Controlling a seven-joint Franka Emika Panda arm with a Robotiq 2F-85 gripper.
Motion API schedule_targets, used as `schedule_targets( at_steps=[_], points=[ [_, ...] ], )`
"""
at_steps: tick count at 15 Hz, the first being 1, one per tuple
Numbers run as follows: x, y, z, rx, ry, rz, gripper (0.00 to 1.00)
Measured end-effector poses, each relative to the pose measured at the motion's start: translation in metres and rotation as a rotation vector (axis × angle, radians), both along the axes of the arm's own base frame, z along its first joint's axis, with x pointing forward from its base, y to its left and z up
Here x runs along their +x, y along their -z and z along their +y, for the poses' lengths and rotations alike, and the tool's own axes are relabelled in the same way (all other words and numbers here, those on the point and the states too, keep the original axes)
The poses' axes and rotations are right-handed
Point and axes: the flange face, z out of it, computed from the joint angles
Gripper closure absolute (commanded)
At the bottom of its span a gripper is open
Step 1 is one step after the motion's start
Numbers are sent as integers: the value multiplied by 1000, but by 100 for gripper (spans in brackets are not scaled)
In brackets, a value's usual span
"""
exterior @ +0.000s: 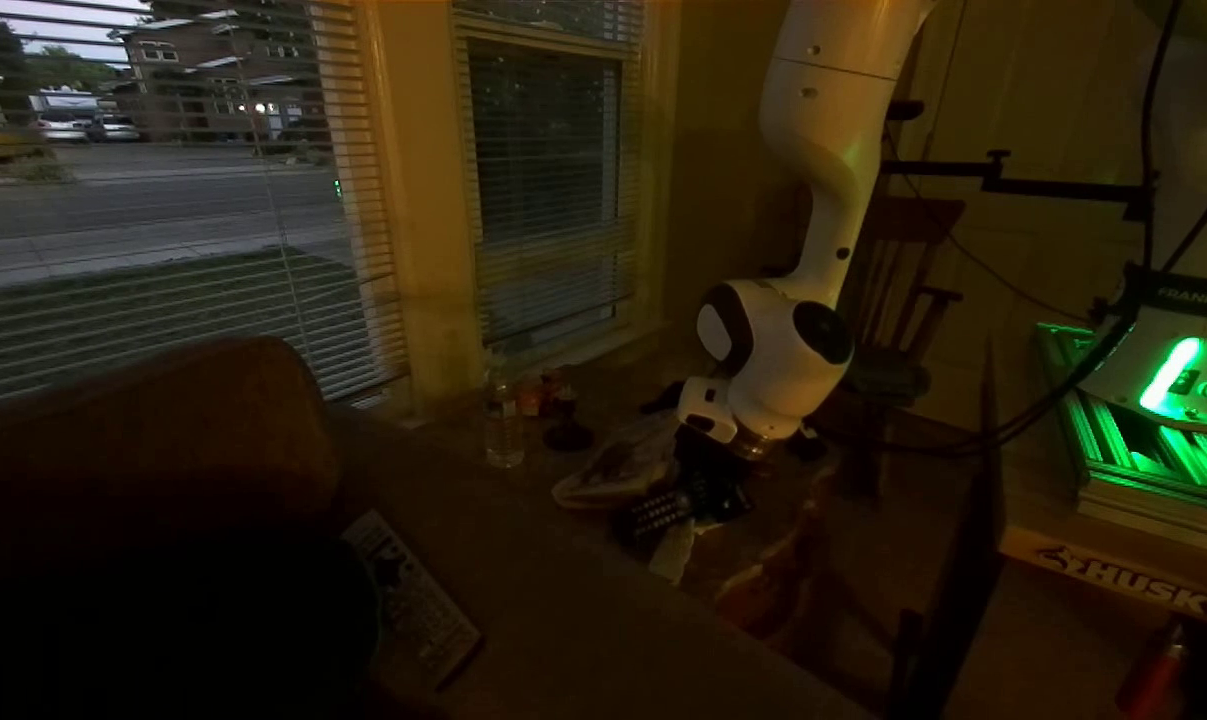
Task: Remove the black remote from the table and put it on the armrest of the couch
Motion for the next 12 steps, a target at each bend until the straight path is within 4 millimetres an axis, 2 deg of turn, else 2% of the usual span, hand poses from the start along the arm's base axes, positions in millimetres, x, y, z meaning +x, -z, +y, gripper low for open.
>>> schedule_targets(
  at_steps=[7,12],
  points=[
    [0,-20,20,75,-8,41,70],
    [5,-25,27,148,23,89,70]
  ],
)
